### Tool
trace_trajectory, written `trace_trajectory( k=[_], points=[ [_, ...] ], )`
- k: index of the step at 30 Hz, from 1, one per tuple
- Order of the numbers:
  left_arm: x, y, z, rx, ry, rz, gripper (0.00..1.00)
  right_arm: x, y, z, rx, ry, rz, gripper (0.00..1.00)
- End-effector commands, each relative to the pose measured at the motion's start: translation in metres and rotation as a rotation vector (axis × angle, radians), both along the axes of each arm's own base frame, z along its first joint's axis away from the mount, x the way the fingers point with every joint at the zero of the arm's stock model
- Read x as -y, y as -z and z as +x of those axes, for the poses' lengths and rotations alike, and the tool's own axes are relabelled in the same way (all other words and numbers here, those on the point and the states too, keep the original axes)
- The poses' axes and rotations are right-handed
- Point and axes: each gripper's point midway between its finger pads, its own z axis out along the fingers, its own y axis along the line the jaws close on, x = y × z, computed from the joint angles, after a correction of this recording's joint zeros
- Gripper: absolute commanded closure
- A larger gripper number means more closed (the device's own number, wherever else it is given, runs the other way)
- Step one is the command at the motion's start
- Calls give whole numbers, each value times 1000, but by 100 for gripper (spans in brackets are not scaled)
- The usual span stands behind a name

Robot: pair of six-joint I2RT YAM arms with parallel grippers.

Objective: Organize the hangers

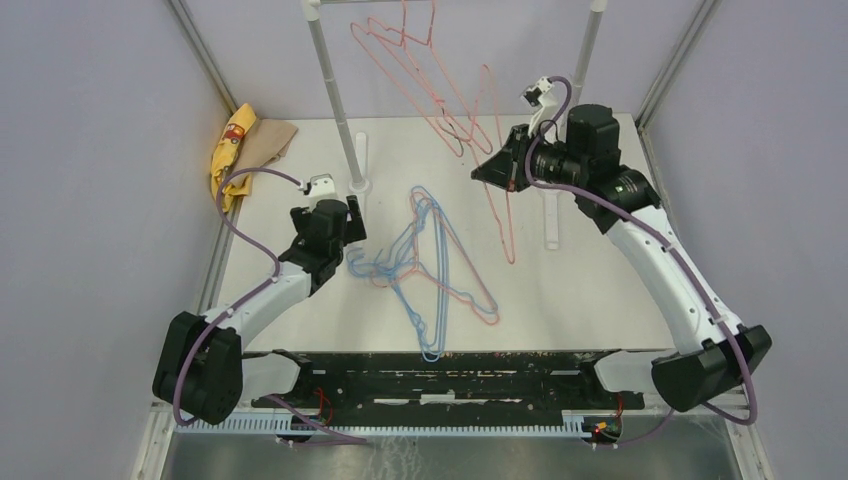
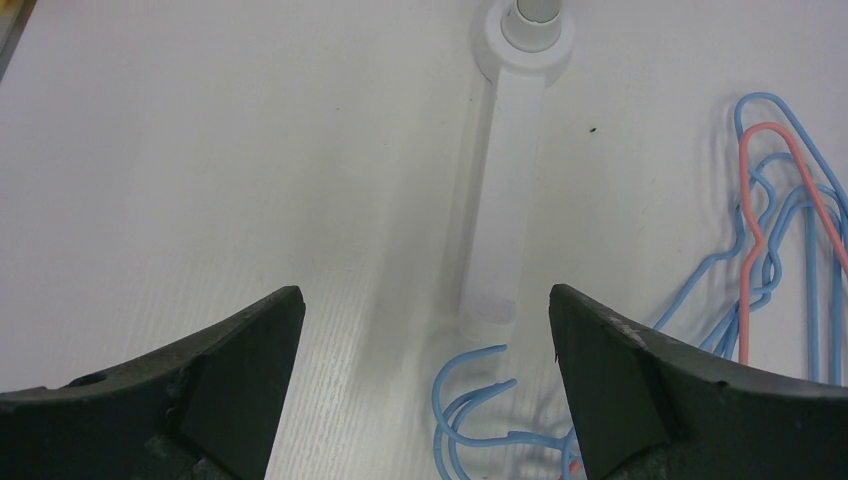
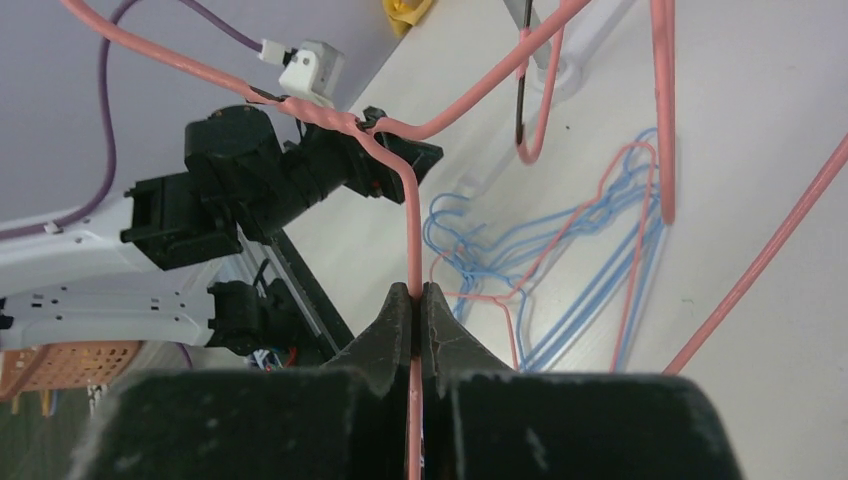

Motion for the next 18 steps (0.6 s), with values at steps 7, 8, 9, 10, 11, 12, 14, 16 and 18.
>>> trace_trajectory(
  k=[7, 8, 9, 10, 11, 12, 14, 16, 18],
  points=[
    [-5, -25, 7, 74, -21, 21, 1, -4, -125, 37, 213, -21, 282, 99],
    [-5, -26, 7, 75, -20, 22, 1, -4, -133, 42, 223, -21, 308, 99],
    [-5, -26, 7, 74, -20, 23, 1, -4, -139, 48, 222, -20, 331, 99],
    [-5, -26, 7, 74, -20, 23, 1, -4, -144, 55, 219, -19, 351, 99],
    [-5, -26, 7, 75, -20, 22, 1, -4, -149, 61, 218, -21, 369, 99],
    [-5, -26, 7, 74, -20, 23, 1, -4, -152, 67, 213, -19, 389, 99],
    [-5, -25, 7, 71, -18, 26, 1, -4, -162, 78, 221, -14, 428, 99],
    [-9, -26, 7, 74, -36, 38, 1, -4, -168, 90, 221, 4, 467, 99],
    [-10, -25, 7, 73, -44, 43, 1, -3, -169, 102, 216, 31, 491, 99]
  ],
)
